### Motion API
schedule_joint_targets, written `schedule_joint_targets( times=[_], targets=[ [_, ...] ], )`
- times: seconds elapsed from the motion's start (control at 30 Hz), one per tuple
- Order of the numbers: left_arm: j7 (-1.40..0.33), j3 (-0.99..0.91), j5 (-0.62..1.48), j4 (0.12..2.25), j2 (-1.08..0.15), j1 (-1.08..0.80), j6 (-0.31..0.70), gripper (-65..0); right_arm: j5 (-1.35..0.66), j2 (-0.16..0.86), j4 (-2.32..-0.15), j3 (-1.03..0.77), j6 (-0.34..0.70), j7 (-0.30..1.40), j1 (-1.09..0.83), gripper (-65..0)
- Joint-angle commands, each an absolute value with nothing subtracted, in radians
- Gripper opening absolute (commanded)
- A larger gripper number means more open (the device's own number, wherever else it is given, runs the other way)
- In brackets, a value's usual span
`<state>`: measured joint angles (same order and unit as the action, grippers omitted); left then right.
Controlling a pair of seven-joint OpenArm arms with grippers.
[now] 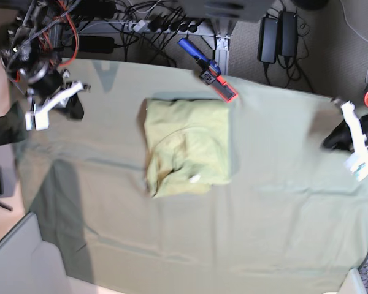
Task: Fold the T-shirt properly
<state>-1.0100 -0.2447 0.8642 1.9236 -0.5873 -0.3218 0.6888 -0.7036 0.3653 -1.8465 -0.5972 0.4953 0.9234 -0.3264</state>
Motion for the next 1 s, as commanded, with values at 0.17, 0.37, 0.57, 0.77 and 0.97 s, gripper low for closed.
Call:
schedule_joint_targets(
  times=[0.17, 0.37, 0.57, 0.77, 0.97],
  targets=[
    [-1.010, -0.410, 0.870, 1.949, -0.600, -0.568, 0.698, -65.0, -0.778, 0.379, -1.883, -0.762, 0.509, 0.966, -0.533, -65.0],
    [-0.945, -0.434, 0.776, 1.948, -0.562, -0.822, 0.698, -65.0, -0.793, 0.368, -1.876, -0.785, 0.509, 0.973, -0.731, -65.0],
    [-0.941, -0.416, 0.677, 1.859, -0.516, -0.918, 0.617, -65.0, -0.793, 0.297, -1.802, -0.778, 0.505, 0.973, -0.844, -65.0],
    [-0.920, -0.293, 0.515, 1.560, -0.516, -0.896, 0.458, -65.0, -0.789, 0.286, -1.540, -0.715, 0.499, 0.962, -0.842, -65.0],
    [-0.916, -0.039, 0.244, 1.188, -0.515, -0.747, 0.266, -65.0, -0.681, 0.303, -1.261, -0.540, 0.492, 0.978, -0.780, -65.0]
  ],
)
